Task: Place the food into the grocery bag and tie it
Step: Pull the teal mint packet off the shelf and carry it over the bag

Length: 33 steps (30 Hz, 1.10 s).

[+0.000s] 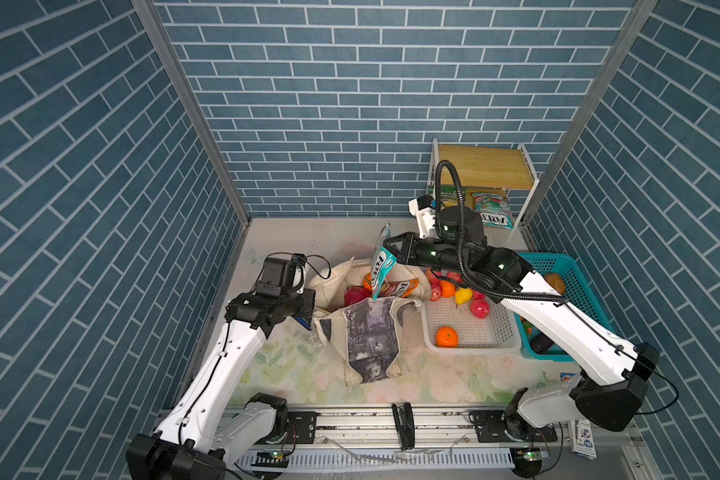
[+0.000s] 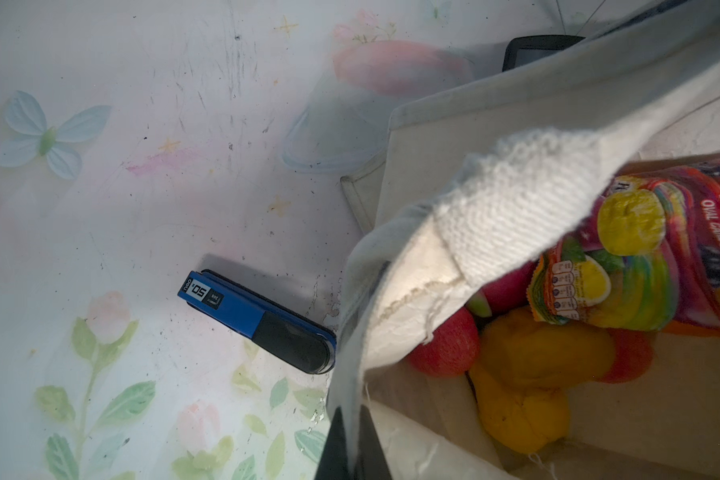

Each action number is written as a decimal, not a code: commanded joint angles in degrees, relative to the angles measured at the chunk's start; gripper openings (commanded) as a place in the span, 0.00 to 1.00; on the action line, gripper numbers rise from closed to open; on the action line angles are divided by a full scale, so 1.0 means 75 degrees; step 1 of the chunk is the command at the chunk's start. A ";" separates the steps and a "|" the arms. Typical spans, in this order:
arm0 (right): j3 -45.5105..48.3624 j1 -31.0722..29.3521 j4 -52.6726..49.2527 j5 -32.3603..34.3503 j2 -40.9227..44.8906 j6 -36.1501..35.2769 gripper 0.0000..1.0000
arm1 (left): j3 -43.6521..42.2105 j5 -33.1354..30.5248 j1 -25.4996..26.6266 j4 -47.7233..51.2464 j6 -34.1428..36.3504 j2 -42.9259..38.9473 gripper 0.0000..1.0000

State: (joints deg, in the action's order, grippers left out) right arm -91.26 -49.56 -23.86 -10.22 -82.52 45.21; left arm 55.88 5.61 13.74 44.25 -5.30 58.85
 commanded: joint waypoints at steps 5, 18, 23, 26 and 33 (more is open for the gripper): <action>-0.0316 -0.0330 0.0762 0.0071 -0.0266 0.0346 0.00 | -0.0067 -0.0001 -0.0062 -0.0034 0.0097 -0.0149 0.05; -0.0302 -0.0576 0.1176 0.0332 -0.0748 0.0911 0.00 | -0.0067 0.0002 -0.0062 -0.0043 0.0097 -0.0183 0.05; -0.0362 -0.0575 0.1297 0.0648 -0.0907 0.1127 0.00 | -0.0067 -0.0009 -0.0062 -0.0044 0.0096 -0.0199 0.05; -0.0366 -0.0576 0.1394 0.1040 -0.1028 0.1249 0.00 | -0.0079 -0.0029 -0.0062 -0.0041 0.0109 -0.0230 0.05; -0.0087 -0.0575 0.1820 0.1915 -0.1165 0.1787 0.00 | -0.0079 -0.0027 -0.0062 -0.0040 0.0109 -0.0251 0.05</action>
State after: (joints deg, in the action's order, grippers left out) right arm -91.35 -53.63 -14.79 -1.02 -91.35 55.09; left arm 55.88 5.85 13.74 44.25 -5.28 57.95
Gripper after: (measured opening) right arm 0.042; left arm 0.056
